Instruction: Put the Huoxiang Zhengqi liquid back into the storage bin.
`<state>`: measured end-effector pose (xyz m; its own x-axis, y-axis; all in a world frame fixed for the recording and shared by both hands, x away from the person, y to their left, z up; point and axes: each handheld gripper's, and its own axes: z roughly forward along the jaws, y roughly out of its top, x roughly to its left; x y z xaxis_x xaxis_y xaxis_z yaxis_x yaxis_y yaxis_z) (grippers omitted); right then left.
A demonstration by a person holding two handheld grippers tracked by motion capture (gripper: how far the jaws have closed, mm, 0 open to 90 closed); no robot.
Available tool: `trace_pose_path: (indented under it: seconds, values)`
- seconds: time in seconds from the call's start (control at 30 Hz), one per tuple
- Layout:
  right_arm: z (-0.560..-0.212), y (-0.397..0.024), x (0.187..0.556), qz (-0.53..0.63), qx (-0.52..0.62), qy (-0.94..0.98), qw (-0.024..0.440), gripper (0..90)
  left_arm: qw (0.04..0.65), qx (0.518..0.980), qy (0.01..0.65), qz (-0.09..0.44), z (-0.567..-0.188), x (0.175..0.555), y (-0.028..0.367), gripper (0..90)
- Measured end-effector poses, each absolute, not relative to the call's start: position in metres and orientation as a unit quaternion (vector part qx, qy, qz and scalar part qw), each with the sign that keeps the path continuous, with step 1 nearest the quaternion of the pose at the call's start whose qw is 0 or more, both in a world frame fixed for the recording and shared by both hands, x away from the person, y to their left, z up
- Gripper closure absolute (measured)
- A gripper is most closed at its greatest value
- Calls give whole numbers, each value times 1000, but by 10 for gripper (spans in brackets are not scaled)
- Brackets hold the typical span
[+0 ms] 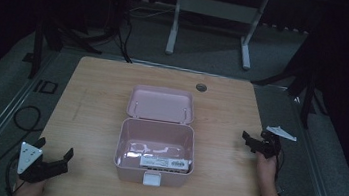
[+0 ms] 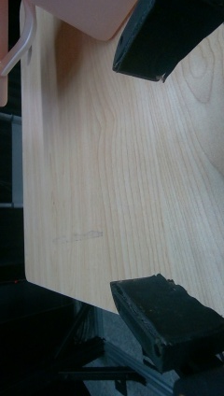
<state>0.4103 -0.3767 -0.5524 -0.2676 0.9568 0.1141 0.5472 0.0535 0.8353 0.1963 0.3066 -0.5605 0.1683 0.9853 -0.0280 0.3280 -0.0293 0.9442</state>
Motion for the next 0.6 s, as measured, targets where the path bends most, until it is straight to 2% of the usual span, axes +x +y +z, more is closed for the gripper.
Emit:
trace_pose_path:
  seconds: [0.6]
  values:
    - [-551, -391, 408, 401, 575, 664, 258, 118, 453, 616, 532, 364, -561, 196, 307, 3]
